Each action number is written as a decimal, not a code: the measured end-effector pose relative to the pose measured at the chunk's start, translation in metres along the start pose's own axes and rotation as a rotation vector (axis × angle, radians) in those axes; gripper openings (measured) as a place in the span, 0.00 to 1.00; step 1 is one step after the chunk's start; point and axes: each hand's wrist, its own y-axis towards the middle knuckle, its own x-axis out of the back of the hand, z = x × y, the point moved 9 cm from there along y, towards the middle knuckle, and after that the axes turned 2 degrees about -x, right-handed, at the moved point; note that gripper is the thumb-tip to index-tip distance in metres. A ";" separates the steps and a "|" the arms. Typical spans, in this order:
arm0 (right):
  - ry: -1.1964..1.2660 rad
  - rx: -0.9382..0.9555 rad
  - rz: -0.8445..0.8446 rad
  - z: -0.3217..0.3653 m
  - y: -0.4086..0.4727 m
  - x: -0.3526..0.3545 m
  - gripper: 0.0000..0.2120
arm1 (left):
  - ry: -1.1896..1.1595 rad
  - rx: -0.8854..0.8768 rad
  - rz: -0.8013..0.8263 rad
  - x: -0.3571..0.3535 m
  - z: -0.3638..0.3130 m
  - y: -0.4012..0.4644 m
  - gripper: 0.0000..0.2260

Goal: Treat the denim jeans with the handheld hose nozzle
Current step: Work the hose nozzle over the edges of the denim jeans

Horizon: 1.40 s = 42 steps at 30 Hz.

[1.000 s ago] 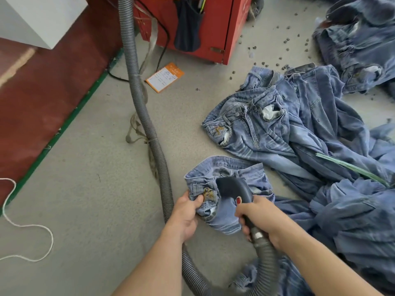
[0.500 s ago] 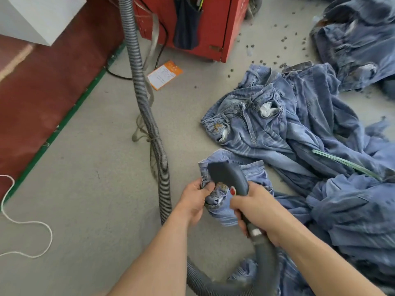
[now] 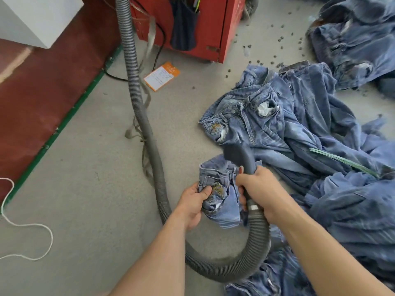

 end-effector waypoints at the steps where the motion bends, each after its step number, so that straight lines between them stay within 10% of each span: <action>1: 0.045 0.005 -0.025 0.000 -0.001 0.010 0.06 | -0.023 0.014 -0.033 0.006 0.001 0.001 0.10; 9: -0.044 -0.133 0.198 -0.051 -0.025 -0.018 0.07 | -0.080 0.045 -0.075 0.018 0.006 0.005 0.09; 16: 0.152 -0.092 -0.046 -0.030 0.005 0.018 0.06 | -0.088 0.078 -0.304 0.058 0.023 0.005 0.08; 27: -0.034 -0.300 0.114 -0.135 -0.039 -0.020 0.06 | 0.064 0.177 -0.568 0.083 0.027 0.004 0.15; 31: 0.042 -0.262 0.026 -0.117 -0.021 -0.019 0.06 | -0.038 0.219 -0.496 0.079 0.037 -0.001 0.02; 42: 0.445 -0.094 -0.138 -0.054 -0.033 0.056 0.06 | 0.307 0.001 -0.605 0.096 0.008 0.005 0.10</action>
